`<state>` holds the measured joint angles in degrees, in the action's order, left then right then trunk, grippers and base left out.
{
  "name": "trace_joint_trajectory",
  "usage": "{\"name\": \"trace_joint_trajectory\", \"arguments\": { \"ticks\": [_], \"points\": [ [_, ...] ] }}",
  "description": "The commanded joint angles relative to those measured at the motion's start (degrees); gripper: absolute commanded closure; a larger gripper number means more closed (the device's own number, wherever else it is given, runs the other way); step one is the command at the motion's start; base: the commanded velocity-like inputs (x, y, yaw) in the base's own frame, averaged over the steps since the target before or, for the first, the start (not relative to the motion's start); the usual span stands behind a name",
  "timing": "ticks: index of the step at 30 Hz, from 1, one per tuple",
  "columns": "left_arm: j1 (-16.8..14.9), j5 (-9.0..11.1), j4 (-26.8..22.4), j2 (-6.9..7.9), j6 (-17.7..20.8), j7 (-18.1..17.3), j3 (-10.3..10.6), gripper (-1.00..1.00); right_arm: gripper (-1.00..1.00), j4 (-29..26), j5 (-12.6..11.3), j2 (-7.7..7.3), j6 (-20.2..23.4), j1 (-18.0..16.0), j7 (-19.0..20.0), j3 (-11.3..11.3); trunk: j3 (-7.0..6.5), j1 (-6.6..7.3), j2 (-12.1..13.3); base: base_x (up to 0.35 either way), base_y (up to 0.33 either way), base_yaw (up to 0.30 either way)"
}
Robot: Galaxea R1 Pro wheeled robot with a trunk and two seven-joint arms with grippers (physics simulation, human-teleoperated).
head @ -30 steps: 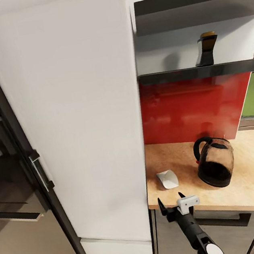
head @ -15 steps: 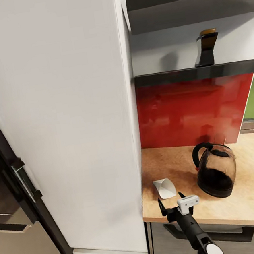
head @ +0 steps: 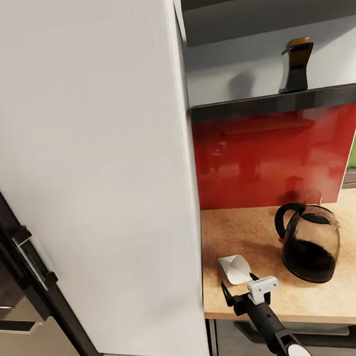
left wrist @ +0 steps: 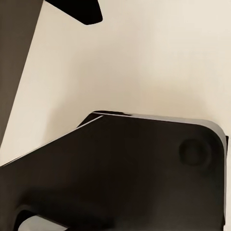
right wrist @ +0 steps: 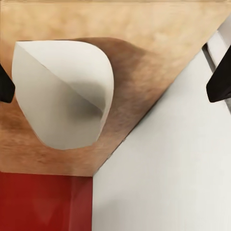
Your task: Set up a coffee station on the kitchen countertop: keep the coffee maker on the countertop, move the bottle of coffee from the kitchen shelf to the counter next to the coffee maker, place a paper coffee filter on top of the coffee maker, put the saucer next to the coffee maker with the coffee cup on the saucer, and place the electric kettle next to the coffee maker.
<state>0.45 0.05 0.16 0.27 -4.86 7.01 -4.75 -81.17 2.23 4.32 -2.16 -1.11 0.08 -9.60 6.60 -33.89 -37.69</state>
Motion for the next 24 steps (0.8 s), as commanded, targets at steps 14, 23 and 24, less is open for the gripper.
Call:
{"name": "trace_joint_trajectory", "arguments": {
  "ticks": [14, 23, 24],
  "points": [
    [0.0, -0.1, 0.0, -0.08, -0.2, 0.0, -0.4, -1.00, -1.00, 2.2, 0.1, 0.06, -0.2, 0.0, 0.0, 0.1, 0.08, -0.02, -0.1, 0.088, 0.000, 0.000],
    [0.0, 0.0, 0.0, -0.12, -0.2, 0.0, -0.4, -1.00, -1.00, 3.3, 0.1, 0.07, -0.3, 0.0, 0.0, 0.1, 0.08, -0.02, -0.1, 0.117, 0.000, 0.000],
    [0.0, 0.0, 0.0, -0.11, -0.2, 0.0, -0.4, -1.00, -1.00, 3.4, 0.1, 0.07, -0.3, 0.0, 0.0, 0.1, 0.08, -0.02, -0.1, 0.065, 0.000, 0.000]
  ]
}}
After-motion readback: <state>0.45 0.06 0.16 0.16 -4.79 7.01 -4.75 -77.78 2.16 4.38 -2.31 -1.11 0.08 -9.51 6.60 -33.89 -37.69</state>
